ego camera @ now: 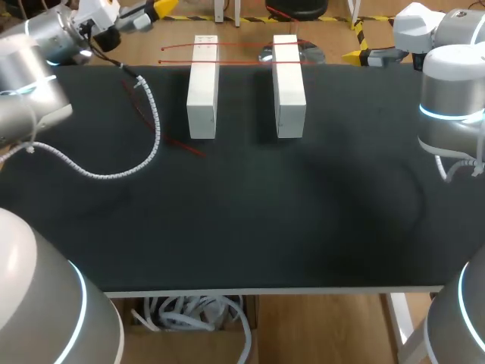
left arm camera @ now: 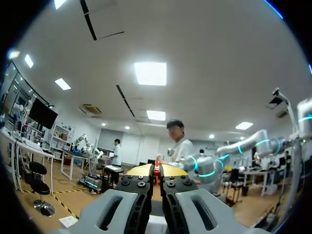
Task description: Grab the tape and strap the tape.
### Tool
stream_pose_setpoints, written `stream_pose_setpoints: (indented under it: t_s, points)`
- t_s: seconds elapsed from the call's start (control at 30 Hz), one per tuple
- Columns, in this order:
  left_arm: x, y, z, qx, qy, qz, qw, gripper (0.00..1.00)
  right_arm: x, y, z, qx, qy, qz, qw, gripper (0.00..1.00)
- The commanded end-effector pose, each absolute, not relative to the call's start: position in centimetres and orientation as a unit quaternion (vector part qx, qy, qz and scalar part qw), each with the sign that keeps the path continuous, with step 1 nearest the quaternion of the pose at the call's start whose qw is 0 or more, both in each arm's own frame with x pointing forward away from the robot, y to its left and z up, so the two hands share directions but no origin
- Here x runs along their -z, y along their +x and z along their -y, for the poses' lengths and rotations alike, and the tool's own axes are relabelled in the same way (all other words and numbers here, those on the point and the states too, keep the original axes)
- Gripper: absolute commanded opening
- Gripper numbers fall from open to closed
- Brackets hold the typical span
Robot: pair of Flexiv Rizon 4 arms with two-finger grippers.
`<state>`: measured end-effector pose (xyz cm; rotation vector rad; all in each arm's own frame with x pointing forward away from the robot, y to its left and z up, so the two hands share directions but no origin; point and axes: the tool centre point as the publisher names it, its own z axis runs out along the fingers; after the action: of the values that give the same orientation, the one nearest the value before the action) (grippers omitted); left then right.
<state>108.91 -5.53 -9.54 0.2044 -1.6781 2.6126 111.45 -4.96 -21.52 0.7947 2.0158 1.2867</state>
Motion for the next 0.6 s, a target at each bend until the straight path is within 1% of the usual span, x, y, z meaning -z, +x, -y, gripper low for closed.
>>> stream_pose_setpoints:
  t_s: [0.03, 0.6]
  points:
    - [9.40, 108.99, 5.88, -0.842, 0.062, 0.535, 0.012, 0.00, 21.54, 111.43, 4.97, -0.486, 0.300, -0.762, 0.306, 1.00]
    - [8.75, 108.88, 5.76, -0.847, 0.077, 0.526, 0.000, 0.00, 21.54, 111.43, 4.97, -0.486, 0.300, -0.762, 0.306, 1.00]
